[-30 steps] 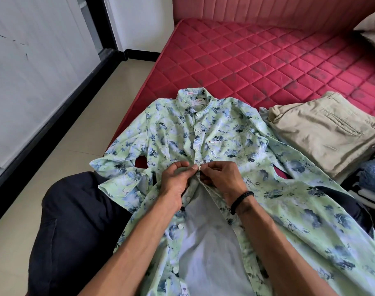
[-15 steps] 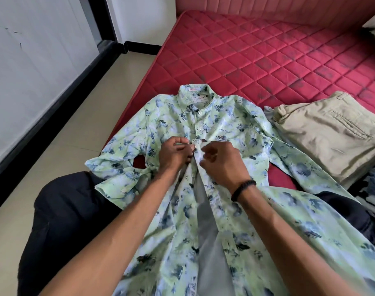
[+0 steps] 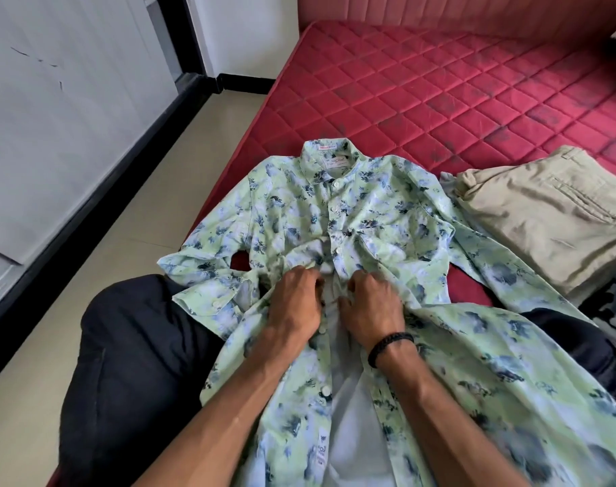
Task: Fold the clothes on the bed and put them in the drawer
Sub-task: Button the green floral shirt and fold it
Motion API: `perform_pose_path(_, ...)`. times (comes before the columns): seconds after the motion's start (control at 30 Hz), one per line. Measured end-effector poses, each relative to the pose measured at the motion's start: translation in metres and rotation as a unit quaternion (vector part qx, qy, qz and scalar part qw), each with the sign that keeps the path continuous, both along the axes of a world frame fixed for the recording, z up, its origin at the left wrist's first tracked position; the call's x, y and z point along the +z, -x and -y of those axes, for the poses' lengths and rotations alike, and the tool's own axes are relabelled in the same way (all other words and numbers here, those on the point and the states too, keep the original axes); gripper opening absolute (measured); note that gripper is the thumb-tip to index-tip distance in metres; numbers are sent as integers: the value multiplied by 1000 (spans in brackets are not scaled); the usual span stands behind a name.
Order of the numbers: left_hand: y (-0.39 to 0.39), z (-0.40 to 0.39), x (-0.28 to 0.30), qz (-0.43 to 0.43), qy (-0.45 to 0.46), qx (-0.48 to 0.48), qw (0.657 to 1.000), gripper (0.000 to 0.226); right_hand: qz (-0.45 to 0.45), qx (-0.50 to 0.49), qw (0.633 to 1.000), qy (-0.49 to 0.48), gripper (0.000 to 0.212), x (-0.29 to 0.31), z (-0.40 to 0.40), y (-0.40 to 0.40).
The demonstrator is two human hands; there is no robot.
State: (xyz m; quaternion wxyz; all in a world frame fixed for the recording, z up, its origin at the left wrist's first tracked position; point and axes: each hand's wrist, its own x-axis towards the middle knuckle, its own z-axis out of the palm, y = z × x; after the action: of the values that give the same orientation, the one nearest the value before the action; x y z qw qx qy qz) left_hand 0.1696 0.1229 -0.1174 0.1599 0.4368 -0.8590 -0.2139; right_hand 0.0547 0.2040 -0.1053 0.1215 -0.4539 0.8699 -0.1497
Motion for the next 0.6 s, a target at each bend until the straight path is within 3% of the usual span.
perform_pose_path(0.17,6,-5,1,30,-24,33,999,27,-7,0,1000,19,35,0,9,-1)
perform_pose_path(0.33,-2,-4,8,-26,-96,77,992,16,-1,-17,999,51,16,-1,16,-3)
perform_pose_path(0.5,-13,-16,19,-126,-149,98,976,7,218,-119,963,101,5,13,8,12)
perform_pose_path(0.6,-14,-20,17,-125,-153,84,977,8,236,-87,966,56,13,22,-7,23)
